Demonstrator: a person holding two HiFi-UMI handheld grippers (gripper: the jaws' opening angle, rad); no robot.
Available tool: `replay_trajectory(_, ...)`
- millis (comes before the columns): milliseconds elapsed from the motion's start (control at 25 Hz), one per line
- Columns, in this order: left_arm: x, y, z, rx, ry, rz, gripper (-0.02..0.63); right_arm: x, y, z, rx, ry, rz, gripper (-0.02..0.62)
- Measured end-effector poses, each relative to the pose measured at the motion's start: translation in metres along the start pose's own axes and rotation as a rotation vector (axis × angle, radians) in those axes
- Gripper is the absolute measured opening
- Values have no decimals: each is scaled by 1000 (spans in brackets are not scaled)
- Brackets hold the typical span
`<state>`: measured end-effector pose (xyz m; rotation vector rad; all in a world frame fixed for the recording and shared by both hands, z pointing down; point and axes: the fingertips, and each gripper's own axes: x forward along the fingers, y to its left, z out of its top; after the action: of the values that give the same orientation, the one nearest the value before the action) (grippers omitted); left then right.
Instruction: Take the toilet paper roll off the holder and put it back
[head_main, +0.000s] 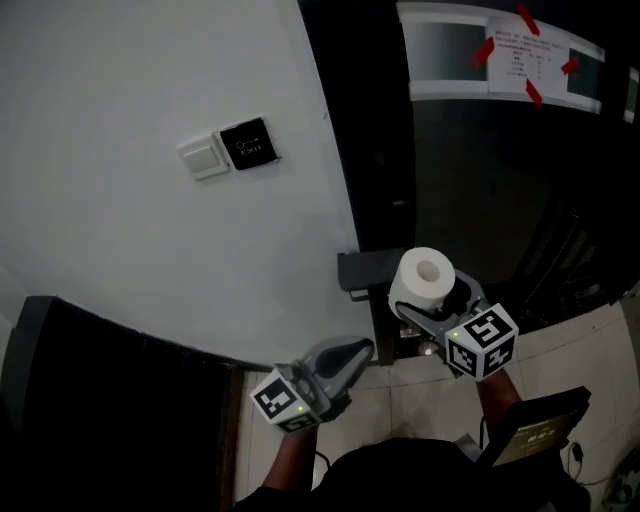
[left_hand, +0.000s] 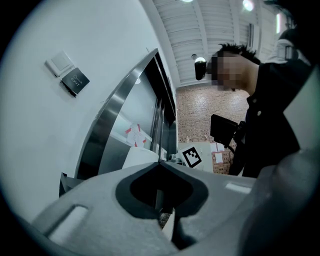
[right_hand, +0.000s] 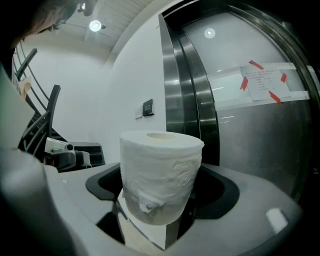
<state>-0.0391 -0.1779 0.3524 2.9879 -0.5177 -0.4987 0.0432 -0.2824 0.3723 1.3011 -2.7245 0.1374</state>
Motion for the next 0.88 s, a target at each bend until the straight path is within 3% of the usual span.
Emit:
replay_trajectory(320,1,-1,-1,-14,-7,-9,-3,-5,4,-3,4,-11,4,423)
replay_trajectory(520,1,2,-3,-15,-10,-20,-3,-15,11,0,74,-80,45,425)
replay_trajectory(680,3,3,-6,-22,-7,-31,-3,-28,0,5,329,-212,112,426)
replay_trajectory(880,6,5,-9,-33,12,-30,-3,-37,-38,-17,679,-328,101,426)
